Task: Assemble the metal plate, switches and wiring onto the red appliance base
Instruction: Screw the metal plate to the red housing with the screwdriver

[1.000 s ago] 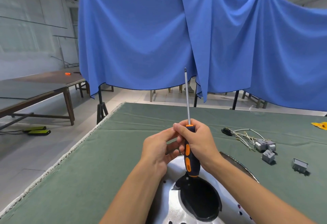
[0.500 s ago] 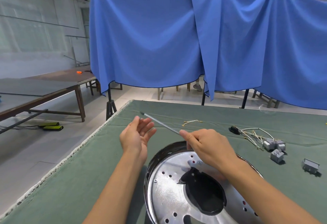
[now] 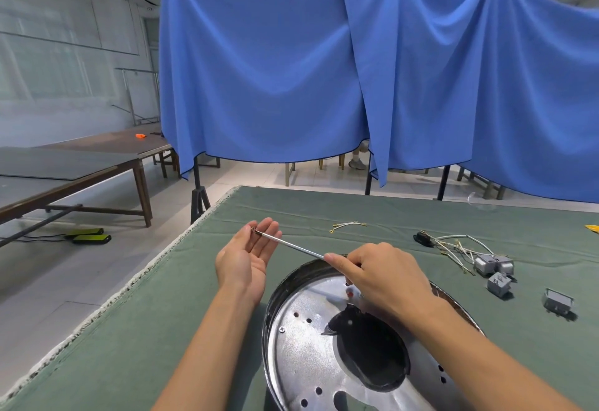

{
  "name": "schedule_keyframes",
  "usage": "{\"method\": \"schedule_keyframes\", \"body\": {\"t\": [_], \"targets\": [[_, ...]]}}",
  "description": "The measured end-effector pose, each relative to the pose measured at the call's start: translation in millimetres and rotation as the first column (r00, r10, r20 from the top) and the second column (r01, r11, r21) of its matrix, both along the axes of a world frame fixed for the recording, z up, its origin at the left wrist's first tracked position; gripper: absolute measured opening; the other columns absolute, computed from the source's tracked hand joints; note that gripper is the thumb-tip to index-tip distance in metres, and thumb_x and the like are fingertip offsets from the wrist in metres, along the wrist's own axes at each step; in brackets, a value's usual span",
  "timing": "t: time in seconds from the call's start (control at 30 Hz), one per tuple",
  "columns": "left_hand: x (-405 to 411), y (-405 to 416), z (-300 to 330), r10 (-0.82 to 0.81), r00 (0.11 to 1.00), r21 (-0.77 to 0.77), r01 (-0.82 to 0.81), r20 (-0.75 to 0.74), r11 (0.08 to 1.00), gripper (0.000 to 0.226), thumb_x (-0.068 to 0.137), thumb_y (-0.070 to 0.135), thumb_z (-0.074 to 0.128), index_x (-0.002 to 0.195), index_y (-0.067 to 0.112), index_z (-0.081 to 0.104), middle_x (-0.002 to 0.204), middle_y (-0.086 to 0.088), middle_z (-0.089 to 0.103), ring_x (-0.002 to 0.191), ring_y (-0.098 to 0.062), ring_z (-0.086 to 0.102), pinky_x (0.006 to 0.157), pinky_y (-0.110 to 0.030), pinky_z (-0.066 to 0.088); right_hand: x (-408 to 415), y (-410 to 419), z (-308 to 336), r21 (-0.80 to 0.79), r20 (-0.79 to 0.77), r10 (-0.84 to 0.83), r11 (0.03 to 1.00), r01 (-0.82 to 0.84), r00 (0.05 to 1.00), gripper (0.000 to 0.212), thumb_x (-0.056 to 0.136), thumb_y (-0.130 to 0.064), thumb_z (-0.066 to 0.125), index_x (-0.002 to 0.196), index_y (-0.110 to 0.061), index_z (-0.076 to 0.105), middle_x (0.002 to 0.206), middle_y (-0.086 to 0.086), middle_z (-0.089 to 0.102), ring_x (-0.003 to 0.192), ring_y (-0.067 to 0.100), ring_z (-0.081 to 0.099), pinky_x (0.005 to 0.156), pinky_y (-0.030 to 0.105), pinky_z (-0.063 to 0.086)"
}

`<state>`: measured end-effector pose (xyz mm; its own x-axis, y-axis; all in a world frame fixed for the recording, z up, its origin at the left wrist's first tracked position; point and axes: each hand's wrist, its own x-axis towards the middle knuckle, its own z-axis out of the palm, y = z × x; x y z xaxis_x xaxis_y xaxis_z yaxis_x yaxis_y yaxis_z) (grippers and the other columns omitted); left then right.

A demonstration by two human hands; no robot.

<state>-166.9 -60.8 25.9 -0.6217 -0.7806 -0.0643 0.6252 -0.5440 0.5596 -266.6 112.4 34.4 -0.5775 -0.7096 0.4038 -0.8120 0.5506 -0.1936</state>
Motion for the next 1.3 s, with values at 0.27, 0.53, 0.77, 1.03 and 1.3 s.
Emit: {"method": "schedule_keyframes", "body": {"t": [0.27, 0.53, 0.77, 1.03, 1.3], "targets": [[-0.7, 1.8, -4.6, -0.022, 1.0, -0.017, 0.022, 0.0, 1.0, 0.023, 0.103, 0.007, 0.034, 0.092, -0.002, 0.053, 0.073, -0.016, 0.073, 0.069, -0.026, 0.073, 0.066, -0.037, 0.06, 2.7, 0.0, -0.5, 0.013, 0.004, -0.013, 1.0, 0.013, 1.0, 0.075, 0.086, -0.076, 0.024, 0.064, -0.016, 0.063, 0.06, -0.006, 0.065, 0.062, 0.016, 0.06, 0.051, 0.026, 0.036], [3.0, 8.2, 0.3, 0.021, 0.999, -0.115, -0.017, 0.033, 0.993, 0.021, 0.102, 0.008, 0.039, 0.091, 0.0, 0.056, 0.089, -0.02, 0.069, 0.075, -0.025, 0.073, 0.064, -0.033, 0.061, 4.6, 0.3, 2.9, 0.044, 0.034, -0.05, 0.998, 0.049, 0.998, 0.075, 0.087, -0.075, 0.023, 0.065, -0.016, 0.064, 0.061, -0.007, 0.067, 0.059, 0.013, 0.057, 0.048, 0.023, 0.032], [5.2, 21.7, 14.8, -0.065, 0.998, -0.156, 0.066, 0.014, 0.986, 0.026, 0.101, 0.017, 0.041, 0.1, -0.004, 0.058, 0.088, -0.018, 0.073, 0.079, -0.027, 0.073, 0.064, -0.033, 0.06, 13.5, -8.0, 8.9, 0.012, 0.267, -0.028, 1.0, 0.026, 0.963, 0.07, 0.089, -0.07, 0.033, 0.053, -0.017, 0.061, 0.048, -0.004, 0.055, 0.053, 0.014, 0.057, 0.055, 0.027, 0.042], [9.0, 30.7, 31.1, -0.083, 0.985, -0.218, 0.116, 0.154, 0.969, 0.027, 0.101, 0.011, 0.04, 0.089, -0.006, 0.056, 0.072, -0.018, 0.072, 0.065, -0.024, 0.072, 0.056, -0.029, 0.059, 11.2, -0.3, 35.5, -0.27, 0.954, 0.282, 0.955, -0.123, 0.099, 0.034, 0.096, -0.031, 0.037, 0.11, -0.009, 0.058, 0.082, 0.024, 0.069, 0.052, 0.028, 0.06, 0.047, 0.028, 0.048], [15.3, 32.9, 32.0, -0.184, 0.949, -0.043, 0.201, 0.257, 0.979, 0.023, 0.098, 0.017, 0.049, 0.084, 0.002, 0.06, 0.066, -0.012, 0.072, 0.055, -0.018, 0.07, 0.047, -0.026, 0.056, 7.7, 12.5, 41.4, -0.756, 0.625, 0.75, 0.651, 0.073, -0.215, 0.04, 0.08, -0.011, 0.049, 0.115, -0.012, 0.069, 0.113, 0.022, 0.068, 0.074, 0.022, 0.072, 0.057, 0.028, 0.058]]}}
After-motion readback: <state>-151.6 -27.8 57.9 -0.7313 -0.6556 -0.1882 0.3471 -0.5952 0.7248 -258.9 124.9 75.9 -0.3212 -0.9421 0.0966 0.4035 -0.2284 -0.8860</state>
